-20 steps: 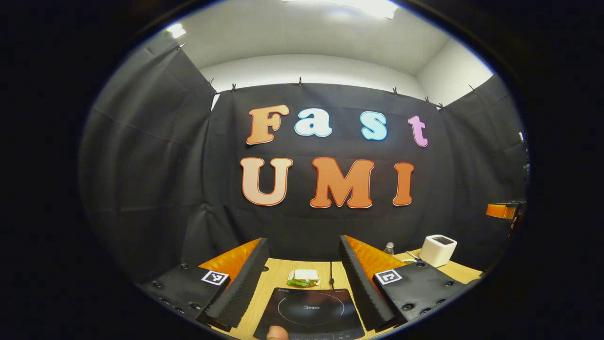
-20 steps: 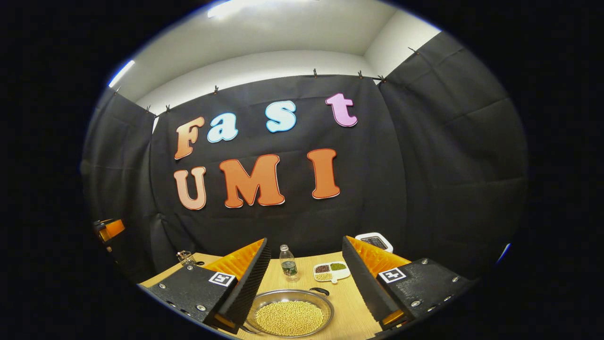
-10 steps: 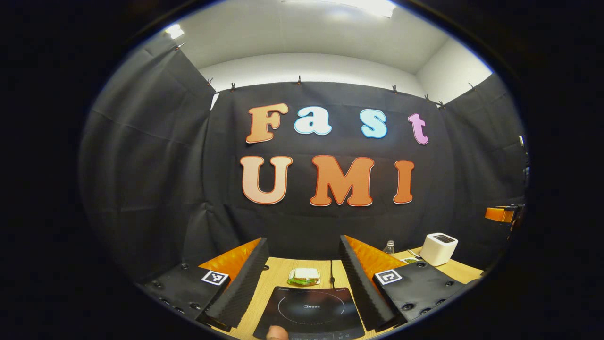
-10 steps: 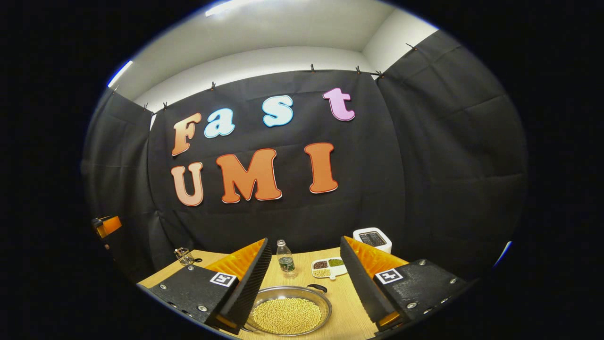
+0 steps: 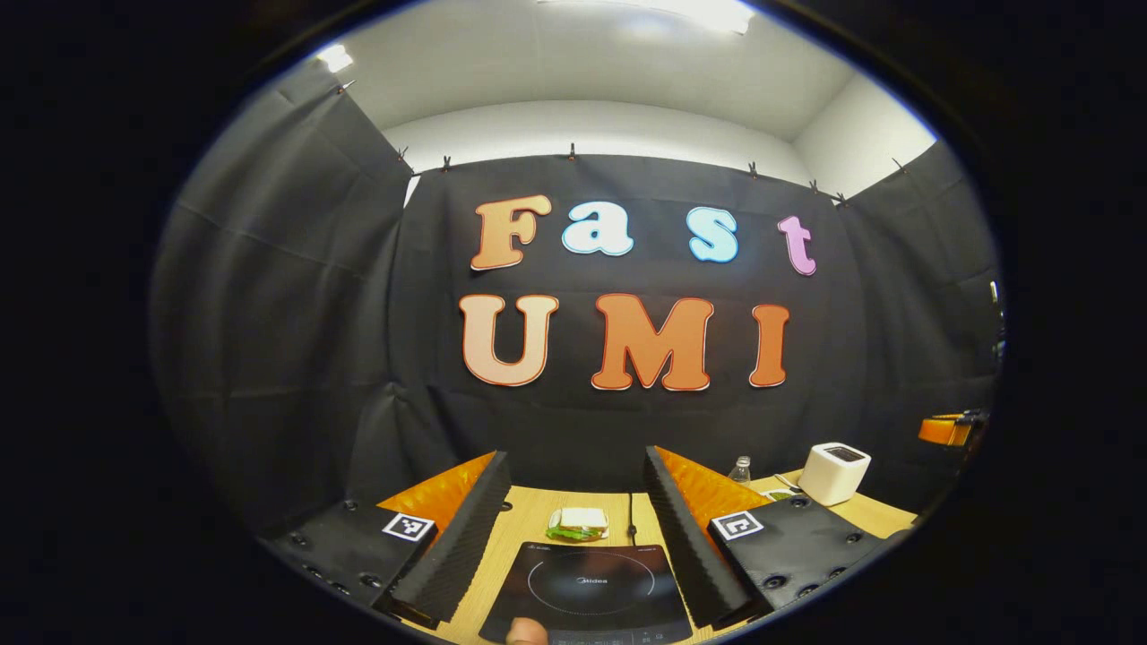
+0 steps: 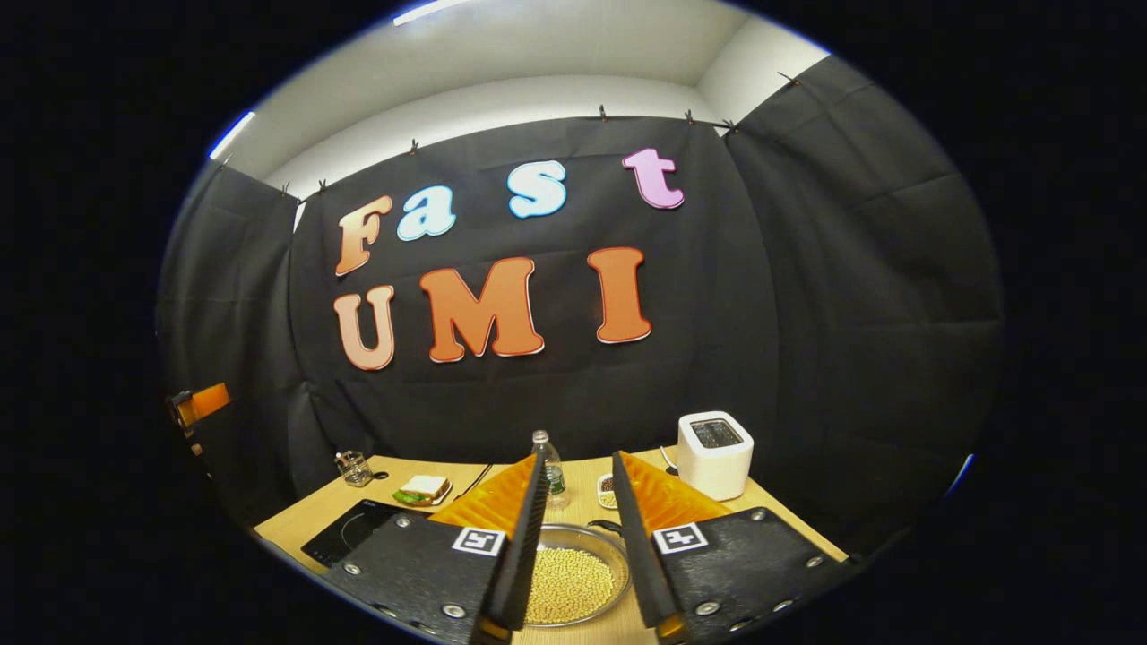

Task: First push the handle of the pot to place it horizontally, then grasp the pot with both hands and set it on the induction cooktop.

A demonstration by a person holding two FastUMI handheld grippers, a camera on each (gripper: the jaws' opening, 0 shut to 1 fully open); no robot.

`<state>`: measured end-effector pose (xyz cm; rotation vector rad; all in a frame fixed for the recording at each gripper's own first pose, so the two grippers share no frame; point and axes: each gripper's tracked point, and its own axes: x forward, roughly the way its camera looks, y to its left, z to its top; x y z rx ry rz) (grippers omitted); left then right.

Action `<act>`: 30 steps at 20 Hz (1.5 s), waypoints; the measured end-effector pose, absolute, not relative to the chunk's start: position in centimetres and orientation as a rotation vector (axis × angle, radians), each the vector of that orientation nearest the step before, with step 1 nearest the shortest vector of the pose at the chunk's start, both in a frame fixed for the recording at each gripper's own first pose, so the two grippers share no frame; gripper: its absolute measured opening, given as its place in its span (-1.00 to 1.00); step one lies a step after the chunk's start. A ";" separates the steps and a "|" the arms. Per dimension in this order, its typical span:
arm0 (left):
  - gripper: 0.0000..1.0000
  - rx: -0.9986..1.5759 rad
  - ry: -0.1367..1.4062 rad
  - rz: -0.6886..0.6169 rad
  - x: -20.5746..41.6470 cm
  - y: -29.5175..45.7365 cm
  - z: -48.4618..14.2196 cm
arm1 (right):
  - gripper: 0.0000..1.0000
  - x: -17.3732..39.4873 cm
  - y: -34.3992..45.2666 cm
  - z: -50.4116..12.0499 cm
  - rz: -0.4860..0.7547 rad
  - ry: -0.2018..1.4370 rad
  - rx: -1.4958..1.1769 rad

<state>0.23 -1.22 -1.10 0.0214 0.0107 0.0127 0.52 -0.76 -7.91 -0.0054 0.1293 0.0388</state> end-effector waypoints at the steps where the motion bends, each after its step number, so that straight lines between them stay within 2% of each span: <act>1: 0.94 0.023 0.012 0.013 0.2 -1.2 -1.1 | -0.31 0.4 -0.7 -8.7 0.043 0.143 -0.010; 5: 0.96 0.033 0.015 0.011 0.1 -1.5 -1.4 | -0.94 -0.3 -0.3 -12.4 0.069 0.211 -0.012; 6: 0.94 0.034 0.016 0.010 0.0 -1.6 -1.5 | -1.00 -0.6 0.2 -13.3 0.084 0.232 -0.011; 18: 0.94 0.030 0.049 0.010 0.2 -1.6 -3.6 | -1.00 -6.9 7.0 -26.4 0.302 0.511 -0.063; 30: 0.94 0.022 0.085 0.021 -0.1 -0.7 -5.6 | -1.00 -9.5 10.3 -35.7 0.388 0.721 -0.085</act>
